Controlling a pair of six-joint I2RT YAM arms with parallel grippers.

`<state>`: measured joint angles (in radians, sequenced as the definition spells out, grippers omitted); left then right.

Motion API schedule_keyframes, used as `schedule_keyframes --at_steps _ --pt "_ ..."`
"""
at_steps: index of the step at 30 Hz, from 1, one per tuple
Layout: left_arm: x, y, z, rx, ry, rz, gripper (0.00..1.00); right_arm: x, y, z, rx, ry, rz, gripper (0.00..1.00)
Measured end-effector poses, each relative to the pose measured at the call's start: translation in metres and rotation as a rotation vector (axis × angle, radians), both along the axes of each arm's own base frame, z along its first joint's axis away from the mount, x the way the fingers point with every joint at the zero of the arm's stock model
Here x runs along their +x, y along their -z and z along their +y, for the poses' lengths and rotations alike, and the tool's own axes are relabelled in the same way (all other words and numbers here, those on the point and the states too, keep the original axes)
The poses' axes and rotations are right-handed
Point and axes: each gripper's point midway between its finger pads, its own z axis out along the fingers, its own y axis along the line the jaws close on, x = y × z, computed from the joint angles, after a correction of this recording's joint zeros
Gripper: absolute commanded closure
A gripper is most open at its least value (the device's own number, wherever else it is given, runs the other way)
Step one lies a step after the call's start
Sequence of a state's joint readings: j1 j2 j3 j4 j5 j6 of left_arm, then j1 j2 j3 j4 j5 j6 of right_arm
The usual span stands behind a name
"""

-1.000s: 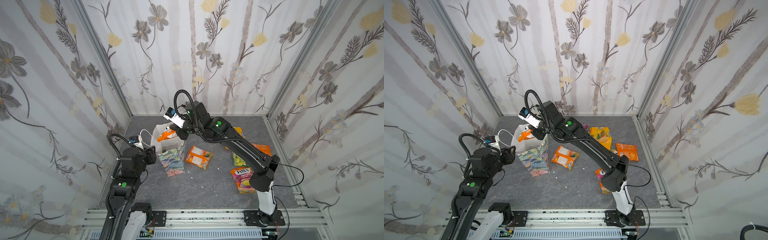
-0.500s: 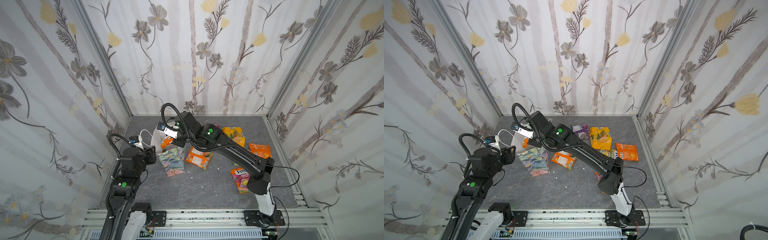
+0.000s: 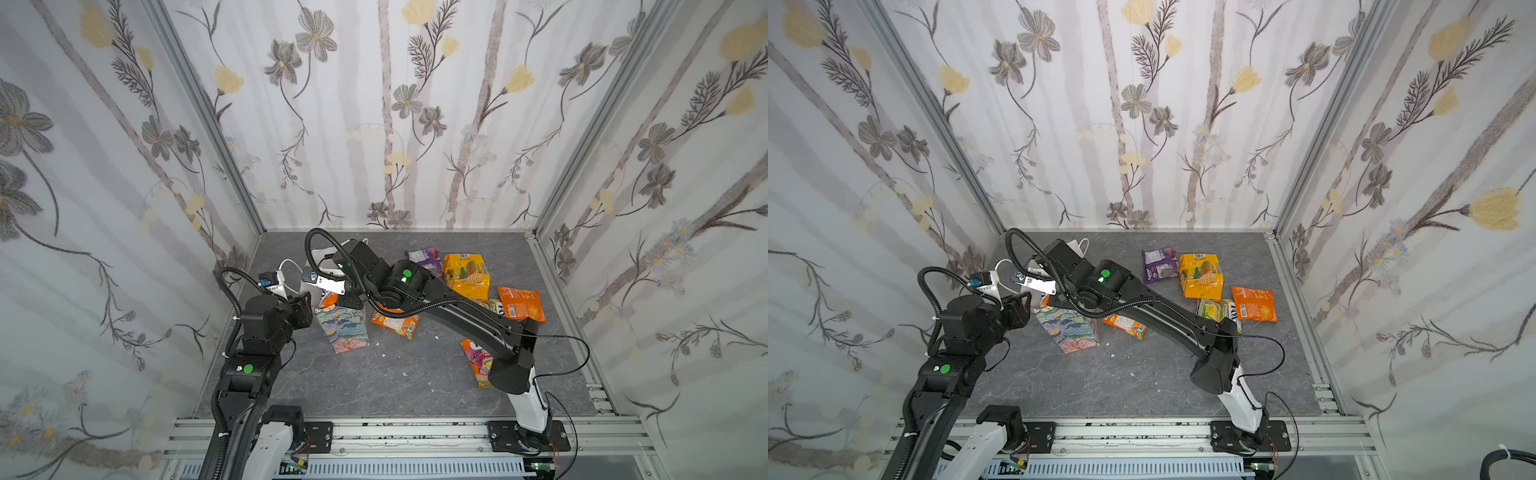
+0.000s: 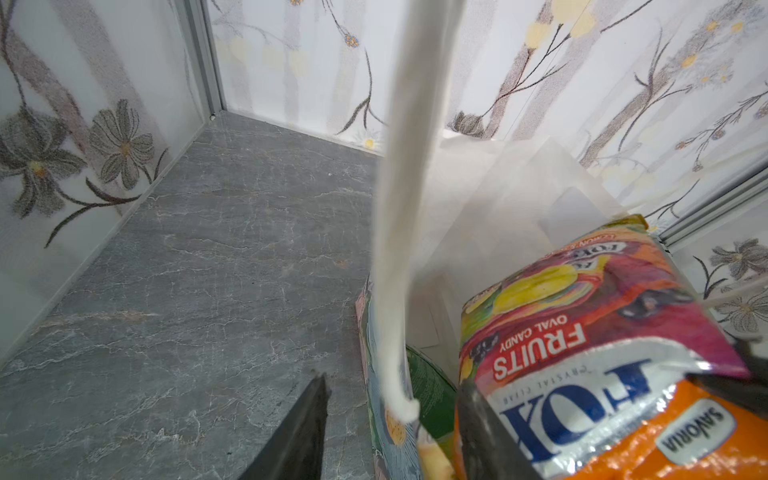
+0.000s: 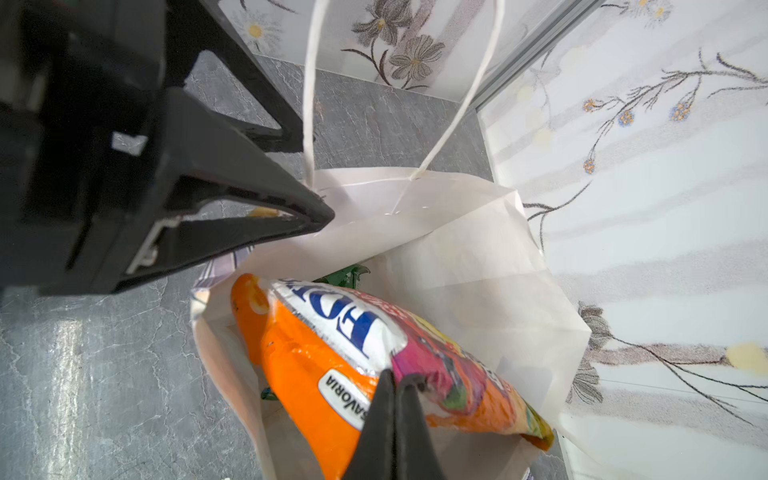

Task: Place the snacks into the paper bag
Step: 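Lower the Fox's Fruits bag into the bag and open the right gripper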

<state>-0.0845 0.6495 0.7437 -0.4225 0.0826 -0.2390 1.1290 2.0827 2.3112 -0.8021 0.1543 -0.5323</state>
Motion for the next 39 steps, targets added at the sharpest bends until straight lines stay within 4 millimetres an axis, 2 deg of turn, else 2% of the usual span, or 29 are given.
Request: schedule_keyframes --at_steps 11,14,15,17,20,21,36,39 --pt "0.0 -0.001 0.0 0.0 0.0 -0.003 0.5 -0.002 0.011 0.005 -0.019 -0.003 0.005 1.0" --pt "0.0 -0.001 0.0 0.0 0.0 -0.003 0.5 -0.001 0.011 0.004 -0.021 -0.001 0.004 0.97" --pt "0.0 -0.001 0.0 0.0 0.0 -0.003 0.5 -0.001 0.01 0.004 -0.02 -0.001 0.004 0.93" --pt "-0.001 -0.001 0.0 0.0 0.0 -0.003 0.5 -0.001 0.01 0.005 -0.018 0.0 0.006 0.79" --pt "-0.001 -0.001 0.0 0.0 0.0 -0.003 0.5 -0.003 0.008 0.005 -0.008 -0.003 0.011 0.65" --pt "-0.001 -0.001 0.0 0.0 0.0 -0.003 0.5 -0.004 0.005 0.004 -0.003 -0.005 0.012 0.64" --pt "-0.001 0.0 0.0 0.0 0.001 -0.002 0.5 -0.013 -0.019 0.003 0.074 -0.025 0.035 0.65" --pt "-0.001 0.0 0.0 0.0 0.001 -0.002 0.5 -0.016 -0.03 0.0 0.104 -0.018 0.046 0.66"
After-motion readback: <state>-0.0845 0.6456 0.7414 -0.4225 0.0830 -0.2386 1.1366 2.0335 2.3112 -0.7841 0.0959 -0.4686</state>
